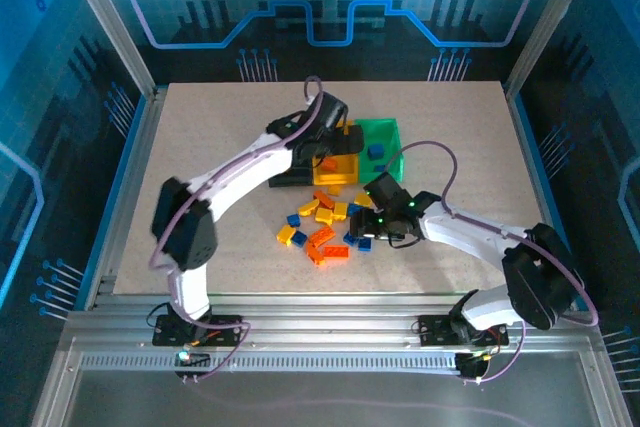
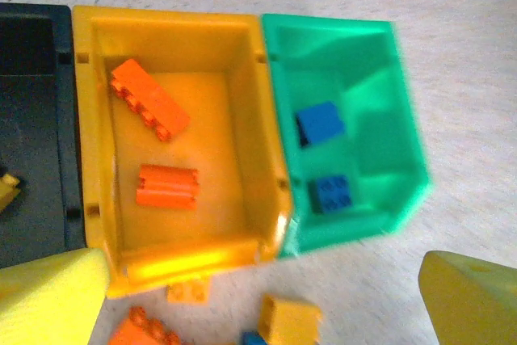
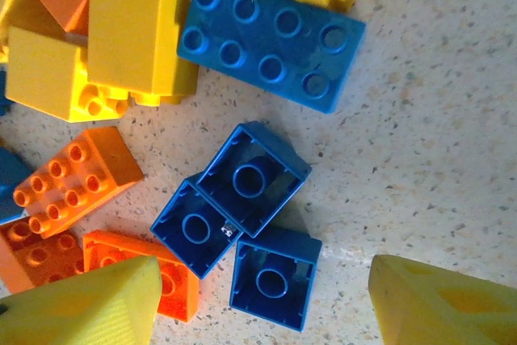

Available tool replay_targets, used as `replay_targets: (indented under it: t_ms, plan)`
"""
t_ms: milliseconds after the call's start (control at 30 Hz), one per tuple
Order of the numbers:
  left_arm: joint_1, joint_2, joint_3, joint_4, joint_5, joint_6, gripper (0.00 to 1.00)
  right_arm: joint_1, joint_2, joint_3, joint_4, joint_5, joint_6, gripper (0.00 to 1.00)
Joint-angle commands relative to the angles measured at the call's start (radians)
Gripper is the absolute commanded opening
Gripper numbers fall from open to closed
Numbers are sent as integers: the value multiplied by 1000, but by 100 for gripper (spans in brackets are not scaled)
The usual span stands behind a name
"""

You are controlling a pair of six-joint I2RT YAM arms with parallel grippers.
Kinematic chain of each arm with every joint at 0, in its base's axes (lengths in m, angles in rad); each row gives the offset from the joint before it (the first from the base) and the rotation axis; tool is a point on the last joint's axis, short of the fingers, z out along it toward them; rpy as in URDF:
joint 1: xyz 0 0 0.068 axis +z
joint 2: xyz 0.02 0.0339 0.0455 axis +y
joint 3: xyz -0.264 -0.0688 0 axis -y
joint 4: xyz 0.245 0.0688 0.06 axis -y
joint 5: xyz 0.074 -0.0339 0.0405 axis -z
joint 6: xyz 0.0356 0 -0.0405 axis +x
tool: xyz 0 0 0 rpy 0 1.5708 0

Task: Sort the legos into containers by color

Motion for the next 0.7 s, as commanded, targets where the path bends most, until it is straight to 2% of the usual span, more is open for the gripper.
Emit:
replay_targets:
  t_ms: [0,167,300,467,667]
  plan:
    - [-41,-183,-170,76,37,-36,99,31,18,-1,0,46,36,68]
    - [-83,-425,-473,116,27,-110,99,68,37,-17,-28,67,18,67]
    - [-85,-579,-643,105,4,-166,99,94,59,-25,-38,88,14,61]
    - [-83,-688,-757,55,-25,-209,99,104,115,-11,-38,118,14,57]
    - [-83,-729,-821,37,-36,-236,99,103,166,1,3,140,20,54]
